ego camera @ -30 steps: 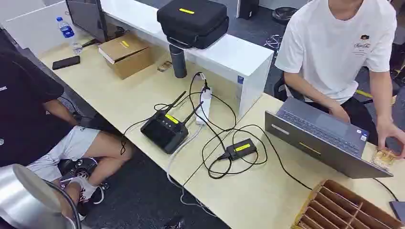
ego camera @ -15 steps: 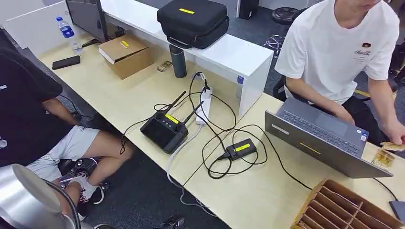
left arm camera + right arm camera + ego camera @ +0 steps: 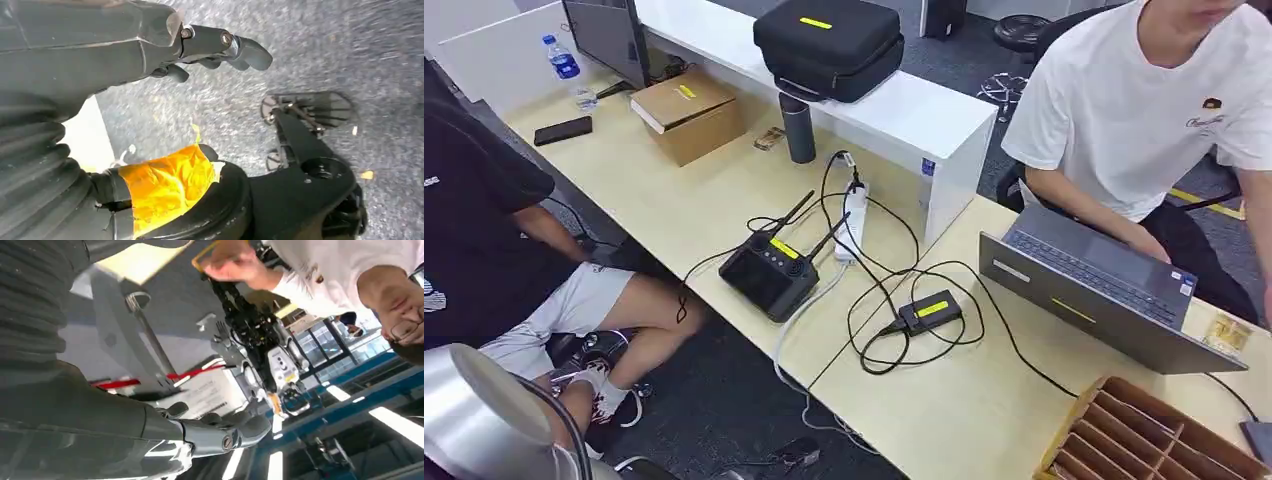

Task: Pass the card to the sensor for recognition and then transmit it.

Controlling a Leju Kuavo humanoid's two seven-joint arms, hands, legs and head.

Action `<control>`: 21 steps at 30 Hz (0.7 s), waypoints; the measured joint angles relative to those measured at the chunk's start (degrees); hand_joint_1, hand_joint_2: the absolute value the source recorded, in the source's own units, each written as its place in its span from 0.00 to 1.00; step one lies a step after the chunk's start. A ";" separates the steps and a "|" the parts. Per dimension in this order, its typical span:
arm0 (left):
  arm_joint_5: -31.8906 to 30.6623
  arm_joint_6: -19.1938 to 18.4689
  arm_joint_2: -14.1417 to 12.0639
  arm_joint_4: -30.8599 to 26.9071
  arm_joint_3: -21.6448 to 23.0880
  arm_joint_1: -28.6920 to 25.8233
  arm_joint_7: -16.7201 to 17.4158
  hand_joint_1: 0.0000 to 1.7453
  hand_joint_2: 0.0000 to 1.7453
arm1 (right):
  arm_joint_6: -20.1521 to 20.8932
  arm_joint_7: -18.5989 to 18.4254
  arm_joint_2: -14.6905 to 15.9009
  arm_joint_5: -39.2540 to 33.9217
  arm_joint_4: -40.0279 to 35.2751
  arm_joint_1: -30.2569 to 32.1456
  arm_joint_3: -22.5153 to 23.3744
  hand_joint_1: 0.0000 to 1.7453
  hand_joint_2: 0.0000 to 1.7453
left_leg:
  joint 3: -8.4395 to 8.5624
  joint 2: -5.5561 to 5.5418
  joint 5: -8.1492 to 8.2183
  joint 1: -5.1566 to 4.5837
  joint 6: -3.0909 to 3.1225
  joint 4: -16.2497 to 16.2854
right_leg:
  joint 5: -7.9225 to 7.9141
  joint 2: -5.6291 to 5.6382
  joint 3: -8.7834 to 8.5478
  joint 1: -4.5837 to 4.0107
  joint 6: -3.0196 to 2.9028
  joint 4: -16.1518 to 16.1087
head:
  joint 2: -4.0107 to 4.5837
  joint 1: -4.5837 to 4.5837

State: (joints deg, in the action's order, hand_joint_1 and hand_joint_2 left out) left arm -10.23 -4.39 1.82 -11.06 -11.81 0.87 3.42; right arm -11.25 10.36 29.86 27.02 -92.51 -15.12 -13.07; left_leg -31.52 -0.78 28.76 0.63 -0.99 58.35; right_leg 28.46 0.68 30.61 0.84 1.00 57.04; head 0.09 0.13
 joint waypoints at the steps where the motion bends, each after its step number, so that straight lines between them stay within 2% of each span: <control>1: -0.07 -0.29 -0.11 0.00 0.42 -0.05 -0.77 0.00 1.00 | 0.41 0.13 0.37 0.42 1.35 -2.40 -0.74 0.00 1.00 | 0.00 0.01 -0.01 0.00 0.00 0.00 | -0.02 0.01 0.01 0.00 0.01 0.00 | 0.00 0.04; 4: 0.76 -2.50 -0.24 0.00 0.86 0.13 -1.36 0.00 1.00 | -1.12 0.04 0.08 4.66 5.20 -8.14 -3.76 0.00 1.00 | -0.02 0.00 -0.04 0.01 -0.01 0.00 | -0.02 0.01 0.00 -0.01 0.01 0.01 | 0.00 0.02; 7: 2.09 -4.33 -0.18 0.00 0.86 0.23 0.69 0.00 1.00 | -3.43 -0.96 -1.77 7.84 9.41 -12.59 -7.86 0.00 1.00 | 0.00 0.02 -0.05 0.03 -0.03 -0.01 | -0.02 0.03 0.01 -0.05 0.01 0.03 | 0.00 0.04; 9: 2.31 -4.66 -0.09 0.00 0.86 0.23 0.61 0.00 1.00 | -4.66 -1.60 -3.26 9.14 12.10 -14.95 -10.48 0.00 1.00 | -0.01 -0.01 -0.06 0.04 -0.04 -0.01 | -0.02 0.00 0.02 -0.05 0.01 0.03 | 0.00 0.04; 13: 2.29 -5.11 0.15 0.00 0.86 0.22 0.58 0.00 1.00 | -5.45 -1.99 -5.66 9.77 15.47 -17.64 -14.00 0.00 1.00 | -0.05 -0.07 -0.06 0.05 -0.04 -0.01 | -0.01 -0.05 0.02 -0.06 0.01 0.04 | 0.00 0.04; 19: 2.36 -5.40 0.17 0.00 0.86 0.21 0.74 0.00 1.00 | -5.93 -2.06 -7.87 9.44 17.50 -18.15 -16.52 0.00 1.00 | -0.10 -0.09 -0.06 0.04 -0.04 -0.01 | -0.01 -0.07 0.05 -0.06 0.01 0.04 | 0.00 0.04; 20: 2.38 -5.49 0.17 0.00 0.86 0.22 0.76 0.00 1.00 | -5.95 -2.06 -8.11 9.14 17.76 -18.15 -16.82 1.00 1.00 | -0.10 -0.09 -0.06 0.03 -0.04 -0.01 | -0.01 -0.07 0.05 -0.05 0.01 0.04 | 0.00 0.04; 21: 2.40 -5.68 0.17 0.00 0.86 0.22 0.80 0.00 1.00 | -5.91 -2.06 -8.29 8.81 17.96 -18.15 -17.09 1.00 1.00 | -0.10 -0.09 -0.06 0.03 -0.04 -0.01 | -0.01 -0.07 0.06 -0.05 0.01 0.04 | 0.00 0.04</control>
State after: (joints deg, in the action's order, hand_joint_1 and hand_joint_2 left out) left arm -7.82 -10.08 1.99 -11.06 -10.95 1.09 4.22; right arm -17.16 8.31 21.57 35.82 -74.55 -33.27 -30.16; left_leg -31.62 -0.87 28.70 0.66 -1.03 58.33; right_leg 28.45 0.62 30.66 0.79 1.01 57.08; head 0.09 0.17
